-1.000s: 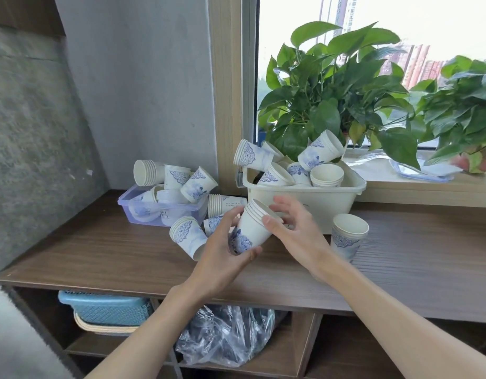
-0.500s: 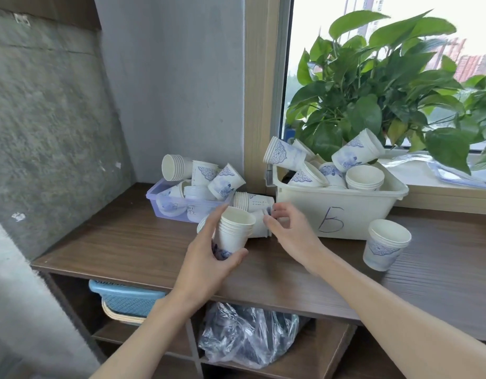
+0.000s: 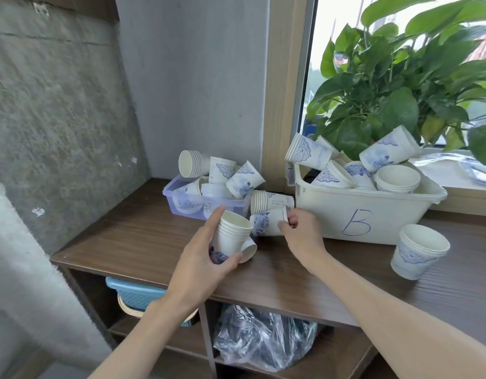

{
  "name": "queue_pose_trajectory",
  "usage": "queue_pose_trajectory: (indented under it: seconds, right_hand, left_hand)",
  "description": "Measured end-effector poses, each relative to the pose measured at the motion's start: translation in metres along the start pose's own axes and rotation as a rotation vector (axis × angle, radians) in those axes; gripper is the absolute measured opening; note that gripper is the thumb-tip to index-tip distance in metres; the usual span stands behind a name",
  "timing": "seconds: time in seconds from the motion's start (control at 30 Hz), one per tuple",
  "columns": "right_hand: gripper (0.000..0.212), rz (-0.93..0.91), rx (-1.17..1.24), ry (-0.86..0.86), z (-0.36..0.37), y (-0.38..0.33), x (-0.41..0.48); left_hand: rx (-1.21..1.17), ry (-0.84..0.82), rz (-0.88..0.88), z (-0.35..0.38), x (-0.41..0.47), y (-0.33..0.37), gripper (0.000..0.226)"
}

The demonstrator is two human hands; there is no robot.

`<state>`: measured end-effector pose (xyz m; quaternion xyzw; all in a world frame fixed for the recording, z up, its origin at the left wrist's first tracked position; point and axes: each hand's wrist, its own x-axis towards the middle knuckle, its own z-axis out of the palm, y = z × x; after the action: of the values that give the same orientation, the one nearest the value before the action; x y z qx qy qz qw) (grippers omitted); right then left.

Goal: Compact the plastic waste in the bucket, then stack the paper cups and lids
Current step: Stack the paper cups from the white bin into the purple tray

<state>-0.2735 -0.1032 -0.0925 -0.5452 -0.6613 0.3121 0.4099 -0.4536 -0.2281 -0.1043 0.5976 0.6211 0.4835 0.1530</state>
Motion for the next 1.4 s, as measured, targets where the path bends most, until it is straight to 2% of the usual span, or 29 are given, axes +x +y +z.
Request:
queue_pose_trajectory:
  seconds: [0.37,0.5,0.8,0.9,1.13,1.3,1.4]
  right_hand:
    - [0.016,-0.285,0.066,0.093,-0.053,-0.034,-0.021]
    - [0.016,-0.362,0.117,0.008,-0.067,-0.045,-0.028]
    - [0.009,-0.474,0.035,-0.182,-0.061,-0.054,-0.041]
    - [0.01,-0.438,0.086,-0.197,-0.057,-0.057,-0.044]
    - [0.042,-0.253,0.167,-0.296,-0.046,-0.063,-0.04]
    - [0.04,-0.232,0.2,-0.29,-0.037,-0.06,-0.039]
    - [0.04,-0.241,0.208,-0.334,-0.032,-0.062,-0.04]
  left_hand:
    - [0.103,-0.126,-0.014,-0.001,0.005,0.018,0.091]
    - [0.13,-0.139,-0.013,-0.002,0.007,0.025,0.086]
    - [0.164,-0.139,-0.004,-0.005,0.006,0.036,0.087]
    - [0.15,-0.134,0.012,-0.007,0.006,0.039,0.084]
    - [0.122,-0.138,0.066,-0.011,0.01,0.043,0.082]
    - [0.113,-0.144,0.097,-0.01,0.013,0.042,0.095]
    - [0.126,-0.138,0.103,-0.01,0.012,0.035,0.089]
